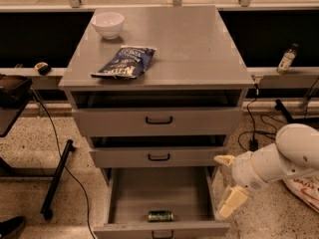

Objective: Pick green can from bottom drawer and place on counter

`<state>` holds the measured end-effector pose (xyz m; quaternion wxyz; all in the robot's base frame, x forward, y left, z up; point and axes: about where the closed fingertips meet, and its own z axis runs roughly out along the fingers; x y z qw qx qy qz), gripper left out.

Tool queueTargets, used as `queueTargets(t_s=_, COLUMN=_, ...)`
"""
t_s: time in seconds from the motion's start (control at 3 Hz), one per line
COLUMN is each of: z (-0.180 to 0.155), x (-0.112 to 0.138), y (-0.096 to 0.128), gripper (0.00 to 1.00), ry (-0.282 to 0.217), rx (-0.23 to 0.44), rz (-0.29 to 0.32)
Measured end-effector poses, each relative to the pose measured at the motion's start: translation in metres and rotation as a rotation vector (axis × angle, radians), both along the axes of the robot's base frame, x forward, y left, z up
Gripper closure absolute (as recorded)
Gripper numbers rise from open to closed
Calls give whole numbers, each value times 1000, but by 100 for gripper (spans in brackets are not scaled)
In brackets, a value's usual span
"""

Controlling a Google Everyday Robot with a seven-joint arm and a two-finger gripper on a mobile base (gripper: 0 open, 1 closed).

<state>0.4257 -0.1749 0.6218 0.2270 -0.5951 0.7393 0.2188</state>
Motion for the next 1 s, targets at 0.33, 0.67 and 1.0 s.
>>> queueTargets(t_s=0.33, z=0, x=0, y=0, gripper=0, ry=0, rx=0, rz=0)
queueTargets(t_s=0.67, z=-62, x=21, y=21, gripper=0, ry=55, rx=91, rz=-61)
queueTargets(t_s=1.0, z=-129, x=36, y=47, gripper=0, ry=95, rx=159, rz=-98)
